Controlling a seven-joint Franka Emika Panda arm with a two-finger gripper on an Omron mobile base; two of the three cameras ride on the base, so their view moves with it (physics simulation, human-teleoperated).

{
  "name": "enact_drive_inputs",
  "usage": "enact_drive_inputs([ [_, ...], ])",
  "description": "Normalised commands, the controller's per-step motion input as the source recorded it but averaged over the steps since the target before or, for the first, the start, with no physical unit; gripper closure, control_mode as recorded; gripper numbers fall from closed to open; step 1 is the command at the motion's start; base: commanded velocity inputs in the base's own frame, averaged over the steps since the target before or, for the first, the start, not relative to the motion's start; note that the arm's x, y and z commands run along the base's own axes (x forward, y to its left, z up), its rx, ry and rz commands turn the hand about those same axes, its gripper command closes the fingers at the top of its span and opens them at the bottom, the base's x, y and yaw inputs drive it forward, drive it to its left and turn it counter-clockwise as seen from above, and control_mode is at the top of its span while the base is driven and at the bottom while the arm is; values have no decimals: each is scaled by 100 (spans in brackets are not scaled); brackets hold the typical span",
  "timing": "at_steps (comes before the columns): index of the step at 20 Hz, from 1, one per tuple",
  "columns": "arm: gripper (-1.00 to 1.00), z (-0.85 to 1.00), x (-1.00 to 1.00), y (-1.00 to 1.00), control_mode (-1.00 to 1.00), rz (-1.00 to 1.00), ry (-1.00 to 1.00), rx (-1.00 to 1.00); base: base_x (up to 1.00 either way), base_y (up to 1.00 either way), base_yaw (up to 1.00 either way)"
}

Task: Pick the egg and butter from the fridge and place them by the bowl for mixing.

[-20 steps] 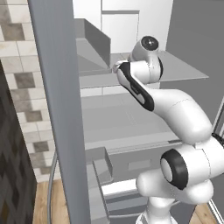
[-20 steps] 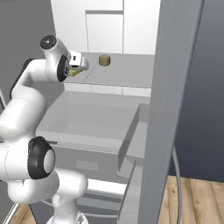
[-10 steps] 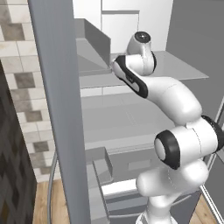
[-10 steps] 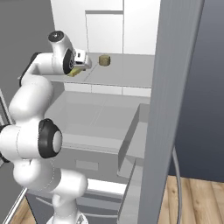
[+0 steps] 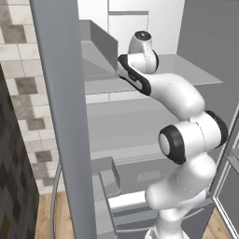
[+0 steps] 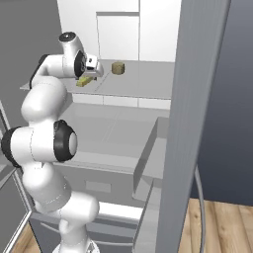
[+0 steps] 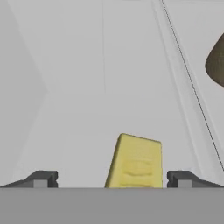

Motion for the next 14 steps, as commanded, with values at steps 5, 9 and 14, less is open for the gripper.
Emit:
enact_drive_inputs([
  [5,-100,-41,2,0,-100,0,7,0,0,0,0],
  [9,100,-49,-8,0,-100,0,7,-3,0,0,0],
  [14,100,-56,-24,-6,-100,0,10,-3,0,0,0],
])
